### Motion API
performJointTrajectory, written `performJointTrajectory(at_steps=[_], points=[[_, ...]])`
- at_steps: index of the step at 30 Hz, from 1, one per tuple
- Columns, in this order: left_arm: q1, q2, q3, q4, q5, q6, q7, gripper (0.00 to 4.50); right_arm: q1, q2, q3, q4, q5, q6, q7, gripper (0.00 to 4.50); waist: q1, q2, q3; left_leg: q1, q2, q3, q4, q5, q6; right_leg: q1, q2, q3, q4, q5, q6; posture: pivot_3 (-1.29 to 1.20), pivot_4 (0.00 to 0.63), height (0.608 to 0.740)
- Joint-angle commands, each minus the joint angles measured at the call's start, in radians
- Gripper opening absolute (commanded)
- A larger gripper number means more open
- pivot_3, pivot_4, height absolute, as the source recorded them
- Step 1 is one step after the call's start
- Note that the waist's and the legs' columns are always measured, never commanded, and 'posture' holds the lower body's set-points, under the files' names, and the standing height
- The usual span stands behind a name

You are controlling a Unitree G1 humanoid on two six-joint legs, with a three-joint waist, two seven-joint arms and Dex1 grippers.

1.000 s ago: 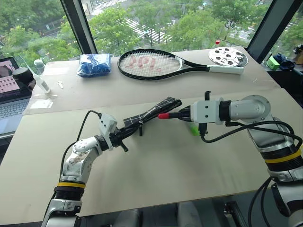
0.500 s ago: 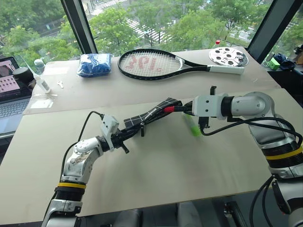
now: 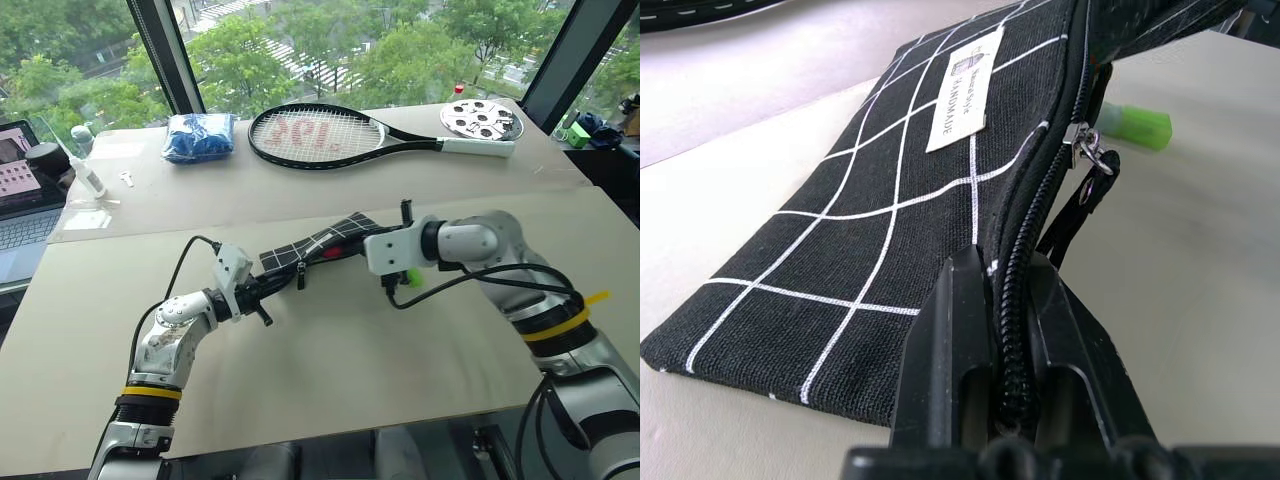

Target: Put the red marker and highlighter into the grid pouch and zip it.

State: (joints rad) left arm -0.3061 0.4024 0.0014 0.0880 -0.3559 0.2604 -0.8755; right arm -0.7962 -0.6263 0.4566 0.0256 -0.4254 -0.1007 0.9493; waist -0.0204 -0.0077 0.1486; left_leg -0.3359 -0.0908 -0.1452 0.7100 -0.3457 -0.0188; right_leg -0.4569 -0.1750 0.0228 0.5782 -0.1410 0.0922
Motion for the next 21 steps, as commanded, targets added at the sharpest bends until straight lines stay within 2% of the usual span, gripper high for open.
performJointTrajectory(at_steps=[1, 5, 9, 11, 13, 16, 21], points=[[-0.017, -0.001, 0.007, -0.023, -0.014, -0.011, -0.006, 0.0, -0.042, 0.043, 0.037, 0.047, -0.068, -0.098, -0.069, 0.55, 0.0, 0.0, 0.0, 0.0, 0.0, 0.0, 0.0, 0.0, 0.0, 0.0, 0.0, 0.0, 0.0, 0.0, 0.0, 0.0, 0.15, 0.74], [-0.017, -0.002, 0.008, -0.026, -0.014, -0.008, -0.003, 0.0, -0.08, 0.097, 0.083, 0.148, -0.12, -0.219, -0.141, 0.55, -0.003, 0.0, 0.0, 0.0, 0.0, 0.0, 0.0, 0.0, 0.0, 0.0, 0.0, 0.0, 0.0, 0.0, 0.0, 0.0, 0.15, 0.74], [-0.012, -0.002, 0.014, -0.036, -0.018, -0.004, 0.003, 0.0, -0.078, 0.114, 0.079, 0.209, -0.088, -0.296, -0.143, 0.55, -0.005, 0.0, 0.0, 0.0, 0.0, 0.0, 0.0, 0.0, 0.0, 0.0, 0.0, 0.0, 0.0, 0.0, 0.0, 0.0, 0.15, 0.74], [-0.009, -0.002, 0.017, -0.04, -0.018, -0.003, 0.007, 0.0, -0.07, 0.116, 0.045, 0.217, -0.024, -0.28, -0.106, 1.56, -0.009, 0.0, 0.0, 0.0, 0.0, 0.0, 0.0, 0.0, 0.0, 0.0, 0.0, 0.0, 0.0, 0.0, 0.0, 0.0, 0.15, 0.74], [-0.005, -0.001, 0.02, -0.044, -0.019, -0.003, 0.009, 0.0, -0.069, 0.131, 0.003, 0.222, 0.014, -0.245, -0.118, 2.17, -0.015, 0.0, 0.0, 0.0, 0.0, 0.0, 0.0, 0.0, 0.0, 0.0, 0.0, 0.0, 0.0, 0.0, 0.0, 0.0, 0.15, 0.74], [0.008, -0.002, 0.028, -0.054, -0.027, 0.001, 0.018, 0.0, -0.078, 0.139, -0.104, 0.199, 0.131, -0.077, -0.079, 3.2, -0.02, 0.0, 0.0, 0.0, 0.0, 0.0, 0.0, 0.0, 0.0, 0.0, 0.0, 0.0, 0.0, 0.0, 0.0, 0.0, 0.15, 0.74], [0.012, -0.007, 0.038, -0.06, -0.036, 0.007, 0.03, 0.0, -0.06, 0.09, -0.255, 0.075, 0.324, 0.163, 0.022, 3.2, -0.019, 0.0, 0.0, 0.0, 0.0, -0.001, 0.0, 0.0, 0.0, 0.0, 0.0, 0.0, 0.0, 0.0, 0.0, 0.0, 0.15, 0.74]])
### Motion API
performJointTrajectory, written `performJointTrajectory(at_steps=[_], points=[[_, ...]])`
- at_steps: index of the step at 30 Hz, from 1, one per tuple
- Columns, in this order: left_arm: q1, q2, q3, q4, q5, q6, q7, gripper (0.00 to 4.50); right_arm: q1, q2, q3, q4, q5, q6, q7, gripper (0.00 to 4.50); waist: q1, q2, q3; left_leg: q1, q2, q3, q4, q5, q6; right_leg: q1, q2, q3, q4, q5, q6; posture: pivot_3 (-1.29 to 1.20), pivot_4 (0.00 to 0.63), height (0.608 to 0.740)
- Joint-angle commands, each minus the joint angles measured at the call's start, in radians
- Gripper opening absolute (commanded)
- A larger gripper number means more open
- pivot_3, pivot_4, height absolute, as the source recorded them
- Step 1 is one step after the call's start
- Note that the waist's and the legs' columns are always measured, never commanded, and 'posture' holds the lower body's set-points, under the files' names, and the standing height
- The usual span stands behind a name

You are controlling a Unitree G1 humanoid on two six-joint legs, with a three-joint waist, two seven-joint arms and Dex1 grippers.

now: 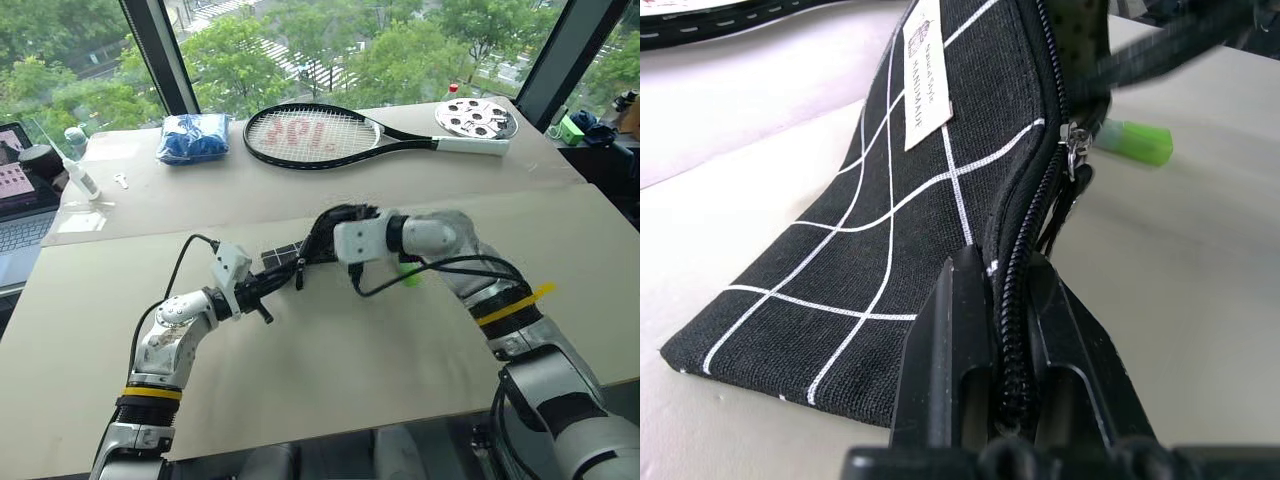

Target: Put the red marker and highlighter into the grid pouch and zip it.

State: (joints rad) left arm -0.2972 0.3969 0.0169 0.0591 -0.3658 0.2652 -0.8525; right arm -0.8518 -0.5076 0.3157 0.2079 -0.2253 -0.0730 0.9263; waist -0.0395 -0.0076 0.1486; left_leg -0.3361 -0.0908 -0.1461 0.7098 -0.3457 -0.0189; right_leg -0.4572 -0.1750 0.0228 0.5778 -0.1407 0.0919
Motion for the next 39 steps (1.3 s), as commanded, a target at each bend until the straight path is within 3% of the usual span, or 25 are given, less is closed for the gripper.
performJointTrajectory(at_steps=[1, 5, 9, 13, 18, 22, 39], points=[[0.001, -0.004, 0.027, -0.031, -0.031, 0.005, 0.011, 0.0, 0.001, -0.04, -0.15, -0.141, 0.172, 0.198, 0.06, 3.2, 0.0, 0.0, 0.0, 0.0, 0.0, 0.0, 0.0, 0.0, 0.0, 0.0, 0.0, 0.0, 0.0, 0.0, 0.0, 0.0, 0.15, 0.74], [-0.007, -0.005, 0.036, -0.028, -0.047, 0.012, 0.019, 0.0, 0.063, -0.112, -0.288, -0.266, 0.318, 0.446, 0.086, 3.2, 0.004, 0.0, 0.0, 0.0, 0.0, 0.0, 0.0, 0.0, 0.0, 0.0, 0.0, 0.0, 0.0, 0.0, 0.0, 0.0, 0.15, 0.74], [-0.006, 0.003, 0.036, -0.023, -0.049, 0.013, 0.012, 0.0, 0.166, -0.165, -0.349, -0.373, 0.365, 0.645, 0.035, 3.2, 0.013, 0.0, 0.0, 0.0, 0.0, 0.0, 0.0, 0.0, 0.0, 0.0, 0.0, 0.0, 0.0, 0.0, 0.0, 0.0, 0.15, 0.74], [-0.013, 0.003, 0.034, -0.012, -0.047, 0.013, 0.007, 0.0, 0.281, -0.149, -0.354, -0.501, 0.4, 0.827, -0.041, 3.2, 0.014, 0.0, 0.0, 0.0, 0.001, 0.002, 0.0, 0.0, 0.0, 0.0, 0.0, 0.0, 0.001, 0.0, 0.0, 0.0, 0.15, 0.74], [-0.026, -0.005, 0.022, 0.001, -0.041, 0.011, 0.001, 0.0, 0.4, -0.134, -0.24, -0.505, 0.31, 0.813, -0.151, 3.2, 0.023, 0.0, 0.0, 0.0, 0.0, 0.002, 0.001, 0.0, 0.001, 0.0, 0.0, 0.0, 0.0, 0.001, 0.0, 0.0, 0.15, 0.74], [-0.029, -0.007, 0.02, 0.003, -0.04, 0.01, -0.003, 0.0, 0.407, -0.108, -0.197, -0.425, 0.272, 0.791, -0.216, 3.2, 0.024, 0.0, 0.0, 0.0, 0.0, 0.002, 0.001, 0.0, 0.0, 0.0, 0.0, 0.0, 0.0, 0.001, 0.0, 0.0, 0.15, 0.74], [-0.008, 0.001, 0.027, -0.02, -0.041, 0.008, 0.006, 0.0, 0.418, -0.042, -0.16, -0.232, 0.251, 0.745, -0.268, 3.2, 0.019, -0.001, 0.0, 0.002, 0.001, 0.003, 0.001, 0.0, 0.0, 0.001, 0.0, 0.0, 0.0, 0.002, 0.0, 0.0, 0.15, 0.74]])
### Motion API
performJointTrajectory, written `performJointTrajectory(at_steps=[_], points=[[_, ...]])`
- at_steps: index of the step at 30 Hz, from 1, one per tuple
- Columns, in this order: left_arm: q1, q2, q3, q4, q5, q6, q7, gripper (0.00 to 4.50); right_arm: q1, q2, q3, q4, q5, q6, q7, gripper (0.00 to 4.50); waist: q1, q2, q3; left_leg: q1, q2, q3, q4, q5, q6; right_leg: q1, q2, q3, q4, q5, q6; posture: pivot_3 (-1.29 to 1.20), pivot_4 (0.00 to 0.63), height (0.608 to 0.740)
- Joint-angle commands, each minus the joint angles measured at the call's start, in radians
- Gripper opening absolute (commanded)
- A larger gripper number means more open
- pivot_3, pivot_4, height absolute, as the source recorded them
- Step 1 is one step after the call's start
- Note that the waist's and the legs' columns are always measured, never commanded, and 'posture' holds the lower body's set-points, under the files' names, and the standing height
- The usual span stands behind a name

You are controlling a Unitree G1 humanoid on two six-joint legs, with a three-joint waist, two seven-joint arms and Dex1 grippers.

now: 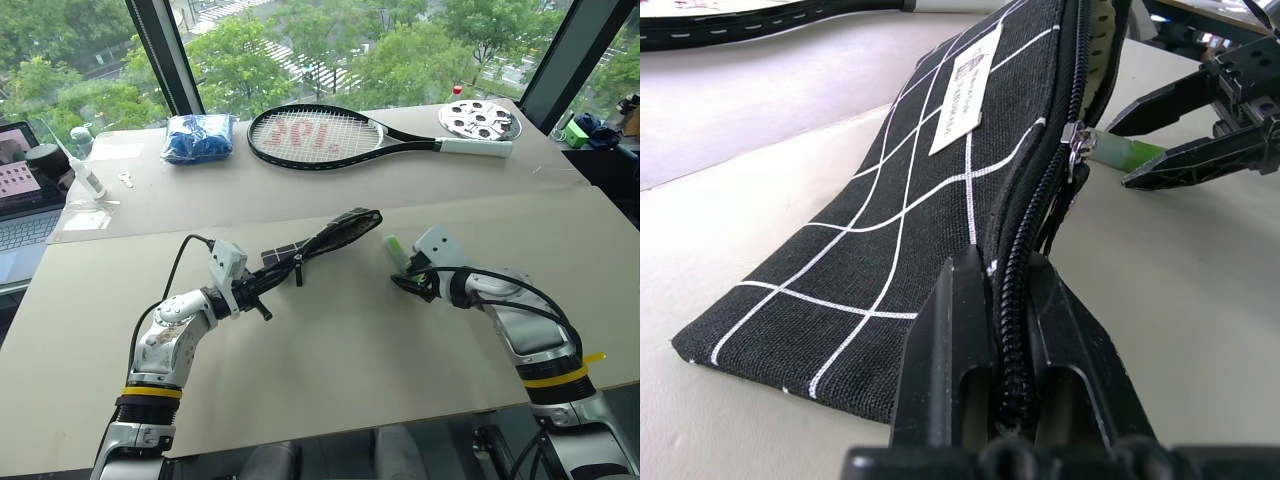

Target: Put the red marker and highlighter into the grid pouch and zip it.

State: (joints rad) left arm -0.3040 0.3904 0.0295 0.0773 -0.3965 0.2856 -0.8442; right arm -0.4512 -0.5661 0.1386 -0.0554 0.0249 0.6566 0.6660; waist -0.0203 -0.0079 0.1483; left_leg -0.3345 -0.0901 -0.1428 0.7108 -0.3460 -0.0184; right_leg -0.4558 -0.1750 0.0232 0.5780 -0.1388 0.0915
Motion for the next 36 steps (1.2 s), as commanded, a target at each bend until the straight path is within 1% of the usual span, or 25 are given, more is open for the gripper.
performJointTrajectory(at_steps=[1, 3, 6, 7, 8, 12, 15, 17, 19, 23, 28, 32, 36], points=[[-0.003, 0.007, 0.014, -0.038, -0.011, -0.012, -0.001, 0.0, 0.026, 0.02, 0.027, 0.041, -0.005, 0.016, -0.008, 2.97, -0.001, 0.0, 0.0, 0.0, 0.0, 0.0, 0.0, 0.0, 0.0, 0.0, 0.0, 0.0, 0.0, 0.0, 0.0, 0.0, 0.15, 0.74], [-0.004, 0.006, 0.013, -0.038, -0.01, -0.012, 0.0, 0.0, 0.037, 0.026, 0.038, 0.047, -0.012, 0.026, -0.009, 2.47, -0.001, -0.001, -0.001, 0.001, 0.0, 0.0, 0.0, 0.0, 0.0, 0.001, 0.0, 0.0, 0.0, 0.0, 0.0, 0.0, 0.15, 0.74], [-0.004, 0.006, 0.013, -0.039, -0.01, -0.013, 0.001, 0.0, 0.043, 0.029, 0.038, 0.042, -0.006, 0.038, -0.004, 1.41, 0.0, -0.004, -0.003, 0.003, 0.0, 0.001, 0.0, 0.0, 0.0, 0.003, 0.0, 0.0, 0.0, 0.0, 0.0, 0.0, 0.15, 0.74], [-0.004, 0.006, 0.013, -0.039, -0.01, -0.014, 0.001, 0.0, 0.044, 0.03, 0.037, 0.041, -0.005, 0.039, -0.002, 1.13, 0.001, -0.004, -0.003, 0.004, 0.0, 0.001, 0.0, 0.0, 0.0, 0.004, 0.0, 0.0, 0.0, 0.0, 0.0, 0.0, 0.15, 0.74], [-0.005, 0.006, 0.014, -0.038, -0.01, -0.014, 0.001, 0.0, 0.045, 0.028, 0.037, 0.038, -0.003, 0.039, 0.002, 1.03, 0.003, -0.004, -0.003, 0.006, 0.0, 0.001, 0.0, 0.0, 0.0, 0.005, 0.0, 0.0, 0.0, 0.0, 0.0, 0.0, 0.15, 0.74], [-0.006, 0.007, 0.015, -0.039, -0.01, -0.014, 0.002, 0.0, 0.041, 0.016, 0.035, 0.029, -0.002, 0.028, 0.017, 1.03, 0.005, -0.004, -0.003, 0.016, 0.001, 0.001, -0.002, -0.001, 0.002, 0.017, 0.001, 0.0, -0.002, 0.0, 0.0, 0.0, 0.15, 0.74], [-0.005, 0.008, 0.016, -0.04, -0.012, -0.012, 0.002, 0.0, -0.008, 0.017, -0.026, 0.029, 0.022, -0.067, 0.019, 1.03, 0.005, -0.004, -0.003, 0.016, 0.001, 0.001, -0.002, -0.002, 0.003, 0.017, 0.001, 0.0, -0.002, 0.0, 0.0, 0.0, 0.15, 0.74], [-0.007, 0.009, 0.016, -0.039, -0.011, -0.01, 0.002, 0.0, -0.068, -0.015, -0.059, 0.034, 0.035, -0.135, 0.049, 1.03, 0.002, -0.004, -0.003, 0.016, 0.001, 0.001, -0.002, -0.002, 0.003, 0.017, 0.001, 0.0, -0.002, 0.0, 0.0, 0.0, 0.15, 0.74], [-0.01, 0.01, 0.016, -0.038, -0.012, -0.008, 0.002, 0.0, -0.108, -0.068, -0.074, 0.0, 0.068, -0.226, 0.139, 1.03, 0.002, -0.003, -0.002, 0.015, 0.001, 0.001, -0.002, -0.002, 0.003, 0.015, 0.001, 0.0, -0.002, 0.0, 0.0, 0.0, 0.15, 0.74], [-0.011, 0.011, 0.017, -0.036, -0.012, -0.008, 0.001, 0.0, -0.138, -0.207, -0.072, -0.087, 0.135, -0.319, 0.351, 1.03, 0.004, -0.002, -0.001, 0.014, 0.001, 0.001, -0.005, -0.002, 0.003, 0.014, 0.001, 0.0, -0.004, 0.0, 0.0, 0.0, 0.15, 0.74], [-0.009, 0.01, 0.017, -0.036, -0.012, -0.009, 0.002, 0.0, -0.18, -0.32, -0.052, -0.086, 0.105, -0.379, 0.453, 1.03, 0.006, -0.003, 0.0, 0.014, 0.002, 0.002, -0.008, -0.002, 0.003, 0.015, 0.001, -0.001, -0.01, 0.0, 0.001, 0.0, 0.15, 0.74], [-0.008, 0.009, 0.017, -0.039, -0.013, -0.008, 0.004, 0.0, -0.223, -0.335, -0.034, -0.068, 0.079, -0.411, 0.463, 1.03, 0.003, -0.003, 0.0, 0.013, 0.002, 0.003, -0.008, -0.002, 0.003, 0.015, 0.001, -0.001, -0.01, 0.0, 0.001, 0.0, 0.15, 0.74], [-0.007, 0.008, 0.017, -0.04, -0.013, -0.007, 0.005, 0.0, -0.244, -0.317, -0.003, -0.099, 0.063, -0.406, 0.467, 1.03, 0.005, -0.003, 0.0, 0.014, 0.003, 0.003, -0.01, -0.002, 0.003, 0.014, 0.001, -0.001, -0.012, 0.0, 0.001, 0.0, 0.15, 0.74]])
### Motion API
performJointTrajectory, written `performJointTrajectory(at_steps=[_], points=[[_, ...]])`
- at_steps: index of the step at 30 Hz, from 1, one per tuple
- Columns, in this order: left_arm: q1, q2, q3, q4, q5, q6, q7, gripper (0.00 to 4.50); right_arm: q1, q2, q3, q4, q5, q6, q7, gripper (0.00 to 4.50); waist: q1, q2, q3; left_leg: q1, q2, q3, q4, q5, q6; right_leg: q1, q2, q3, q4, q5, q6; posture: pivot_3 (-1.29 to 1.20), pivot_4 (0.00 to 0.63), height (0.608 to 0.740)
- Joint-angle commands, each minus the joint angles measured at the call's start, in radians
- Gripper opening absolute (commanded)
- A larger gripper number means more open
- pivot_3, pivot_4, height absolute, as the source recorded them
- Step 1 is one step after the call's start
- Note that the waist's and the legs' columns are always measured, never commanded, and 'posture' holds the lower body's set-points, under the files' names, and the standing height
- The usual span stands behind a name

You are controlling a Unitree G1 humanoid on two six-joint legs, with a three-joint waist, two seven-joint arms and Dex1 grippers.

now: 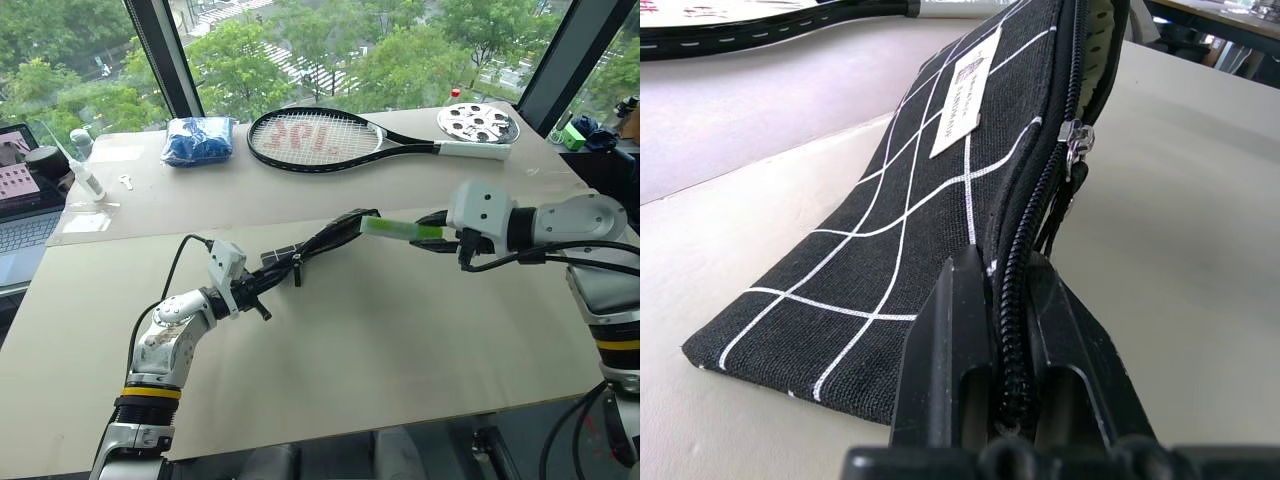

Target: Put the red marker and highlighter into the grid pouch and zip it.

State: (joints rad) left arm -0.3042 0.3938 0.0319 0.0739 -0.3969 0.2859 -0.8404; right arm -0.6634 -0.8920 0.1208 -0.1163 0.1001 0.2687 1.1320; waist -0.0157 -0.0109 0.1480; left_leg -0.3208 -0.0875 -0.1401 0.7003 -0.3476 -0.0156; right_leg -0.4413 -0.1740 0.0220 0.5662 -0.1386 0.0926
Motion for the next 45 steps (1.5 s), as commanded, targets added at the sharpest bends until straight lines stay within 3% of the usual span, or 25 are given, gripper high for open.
performJointTrajectory(at_steps=[1, 14, 29, 45], points=[[-0.007, 0.005, 0.014, -0.037, -0.012, -0.007, 0.001, 0.0, -0.042, 0.014, 0.028, -0.033, -0.03, -0.02, -0.005, 1.03, 0.0, 0.0, 0.0, 0.0, 0.0, 0.0, 0.0, 0.0, 0.0, 0.0, 0.0, 0.0, 0.0, 0.0, 0.0, 0.0, 0.15, 0.74], [-0.005, 0.008, 0.005, -0.043, -0.007, -0.005, -0.003, 0.0, -0.115, 0.055, 0.145, 0.021, -0.153, -0.032, 0.001, 1.03, 0.001, 0.0, 0.0, -0.001, 0.0, 0.0, -0.002, 0.0, 0.0, 0.0, 0.0, 0.0, -0.004, 0.001, 0.001, 0.0, 0.15, 0.74], [-0.01, 0.014, -0.017, -0.033, 0.017, -0.019, -0.015, 0.0, -0.252, 0.159, 0.365, 0.237, -0.44, -0.069, -0.001, 1.03, -0.002, 0.0, 0.0, -0.001, 0.0, 0.001, -0.003, 0.0, 0.0, -0.002, 0.0, 0.0, -0.004, 0.001, 0.001, 0.0, 0.15, 0.74], [-0.014, 0.007, -0.012, -0.033, 0.024, -0.017, -0.023, 0.0, -0.318, 0.477, 0.421, 0.357, -0.574, -0.151, -0.193, 1.03, -0.026, 0.0, 0.0, -0.002, 0.0, 0.002, -0.004, 0.0, -0.001, -0.009, 0.0, 0.0, -0.001, 0.001, 0.0, 0.0, 0.15, 0.74]])
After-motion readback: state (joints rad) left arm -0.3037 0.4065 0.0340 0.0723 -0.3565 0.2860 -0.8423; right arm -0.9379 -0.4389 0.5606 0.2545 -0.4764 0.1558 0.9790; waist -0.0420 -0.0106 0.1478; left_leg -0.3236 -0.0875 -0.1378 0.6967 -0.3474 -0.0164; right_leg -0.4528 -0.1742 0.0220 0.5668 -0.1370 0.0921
